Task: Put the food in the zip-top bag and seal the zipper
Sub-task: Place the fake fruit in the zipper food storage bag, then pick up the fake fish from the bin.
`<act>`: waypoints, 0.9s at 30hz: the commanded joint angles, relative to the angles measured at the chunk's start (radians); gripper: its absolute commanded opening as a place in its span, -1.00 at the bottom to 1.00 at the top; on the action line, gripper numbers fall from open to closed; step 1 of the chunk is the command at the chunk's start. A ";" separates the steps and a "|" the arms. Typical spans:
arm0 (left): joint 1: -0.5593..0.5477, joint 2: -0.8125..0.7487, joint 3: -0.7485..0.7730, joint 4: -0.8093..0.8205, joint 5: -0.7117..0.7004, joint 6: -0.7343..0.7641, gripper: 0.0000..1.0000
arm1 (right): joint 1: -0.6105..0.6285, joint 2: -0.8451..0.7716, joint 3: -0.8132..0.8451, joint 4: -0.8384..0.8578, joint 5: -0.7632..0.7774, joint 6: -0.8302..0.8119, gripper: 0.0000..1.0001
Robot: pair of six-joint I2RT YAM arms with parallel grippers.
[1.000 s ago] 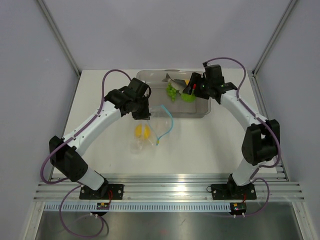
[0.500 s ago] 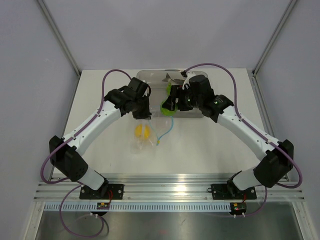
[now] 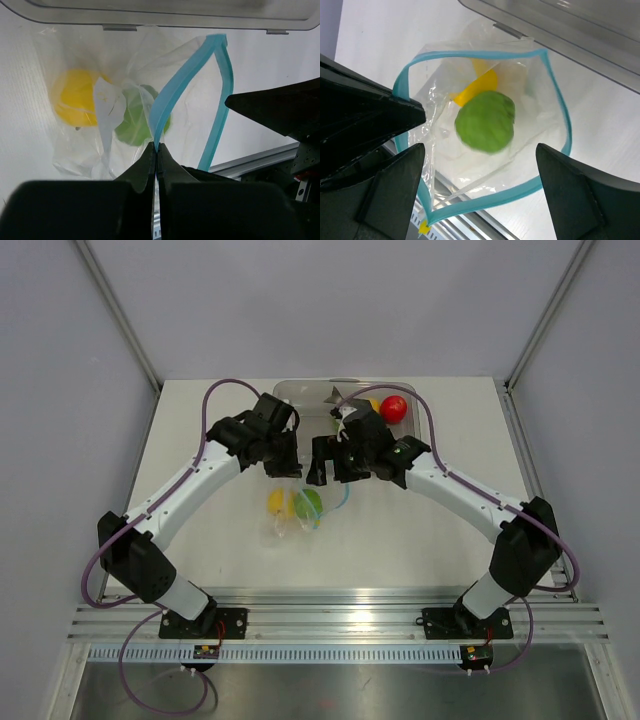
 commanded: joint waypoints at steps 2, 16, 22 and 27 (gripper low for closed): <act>0.009 -0.041 0.008 0.043 0.026 0.008 -1.00 | 0.001 -0.077 0.028 -0.027 0.147 -0.048 0.99; 0.027 -0.058 -0.006 0.037 0.021 0.004 -1.00 | -0.251 0.150 0.248 -0.058 0.357 -0.234 0.50; 0.029 -0.061 -0.006 0.029 0.024 0.008 -1.00 | -0.277 0.490 0.573 -0.133 0.420 -0.415 0.69; 0.029 -0.061 -0.012 0.025 0.043 0.013 -1.00 | -0.279 0.704 0.801 -0.174 0.486 -0.510 0.74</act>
